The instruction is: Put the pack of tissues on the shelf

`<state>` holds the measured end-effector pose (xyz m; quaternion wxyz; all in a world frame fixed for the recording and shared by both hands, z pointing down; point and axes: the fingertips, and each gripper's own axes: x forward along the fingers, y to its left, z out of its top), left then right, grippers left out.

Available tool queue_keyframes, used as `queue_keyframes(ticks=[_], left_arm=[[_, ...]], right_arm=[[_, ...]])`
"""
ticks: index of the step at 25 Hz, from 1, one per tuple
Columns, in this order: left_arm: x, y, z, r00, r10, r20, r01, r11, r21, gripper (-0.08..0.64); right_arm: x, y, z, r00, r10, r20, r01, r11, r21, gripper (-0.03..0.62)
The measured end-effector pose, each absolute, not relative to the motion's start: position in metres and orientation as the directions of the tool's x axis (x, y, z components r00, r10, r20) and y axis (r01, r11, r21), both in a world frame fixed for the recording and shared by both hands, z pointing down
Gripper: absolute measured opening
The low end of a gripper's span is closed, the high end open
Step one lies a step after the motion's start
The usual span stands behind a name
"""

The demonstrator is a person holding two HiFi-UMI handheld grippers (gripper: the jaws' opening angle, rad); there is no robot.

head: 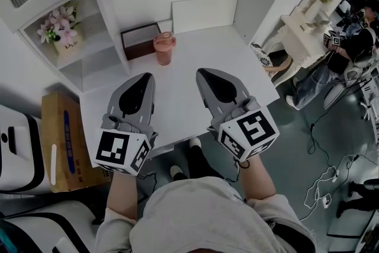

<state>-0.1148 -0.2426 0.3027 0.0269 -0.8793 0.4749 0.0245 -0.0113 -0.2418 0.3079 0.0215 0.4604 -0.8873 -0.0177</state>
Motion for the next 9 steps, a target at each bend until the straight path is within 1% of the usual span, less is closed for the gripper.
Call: queue_keyframes(ticks=[9], left_arm=[[-0.1220,-0.2362,0.3030,0.550,-0.832,-0.071,-0.835,-0.550,-0.025,0.002]], right_arm=[[-0.0194,-0.2362,0.3068,-0.574,-0.819,0.017,-0.817,0.574,0.049,0.000]])
